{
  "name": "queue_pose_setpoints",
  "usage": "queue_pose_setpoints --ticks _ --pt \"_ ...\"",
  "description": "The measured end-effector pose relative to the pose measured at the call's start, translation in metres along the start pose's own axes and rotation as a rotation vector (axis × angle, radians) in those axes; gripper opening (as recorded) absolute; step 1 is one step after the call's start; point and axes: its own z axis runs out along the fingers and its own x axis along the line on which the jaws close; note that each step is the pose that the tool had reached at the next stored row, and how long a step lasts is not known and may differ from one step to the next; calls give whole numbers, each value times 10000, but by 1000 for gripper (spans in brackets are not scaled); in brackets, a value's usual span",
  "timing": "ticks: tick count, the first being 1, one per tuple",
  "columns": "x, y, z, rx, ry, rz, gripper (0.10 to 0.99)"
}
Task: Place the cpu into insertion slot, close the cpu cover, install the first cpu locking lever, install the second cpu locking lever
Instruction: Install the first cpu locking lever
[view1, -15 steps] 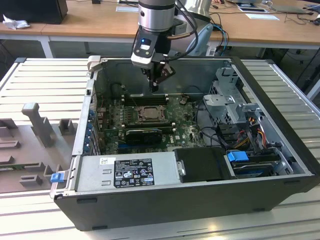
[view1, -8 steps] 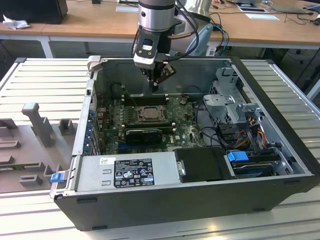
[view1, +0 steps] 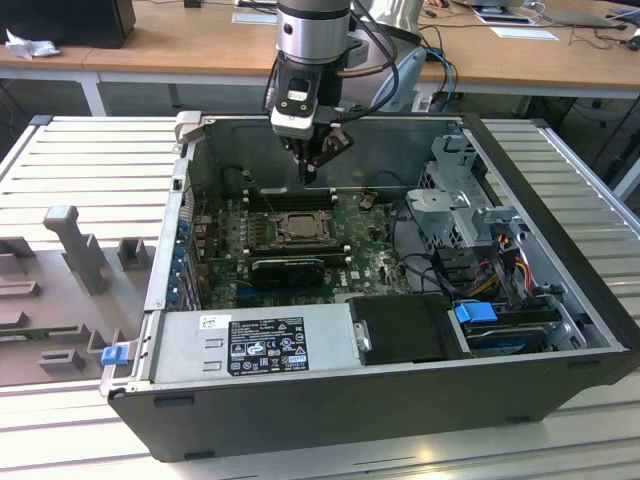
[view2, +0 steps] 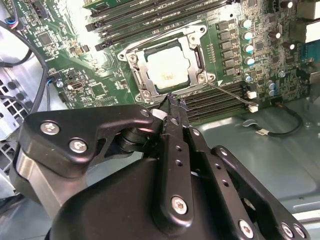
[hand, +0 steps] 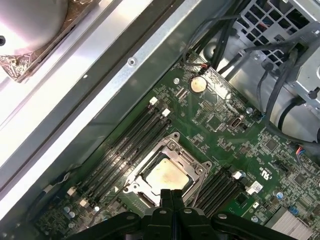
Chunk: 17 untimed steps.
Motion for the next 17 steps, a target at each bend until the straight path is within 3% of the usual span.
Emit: queue_pose_setpoints --ticks 17 --pt "-27 -25 0 -19 33 -1855 106"
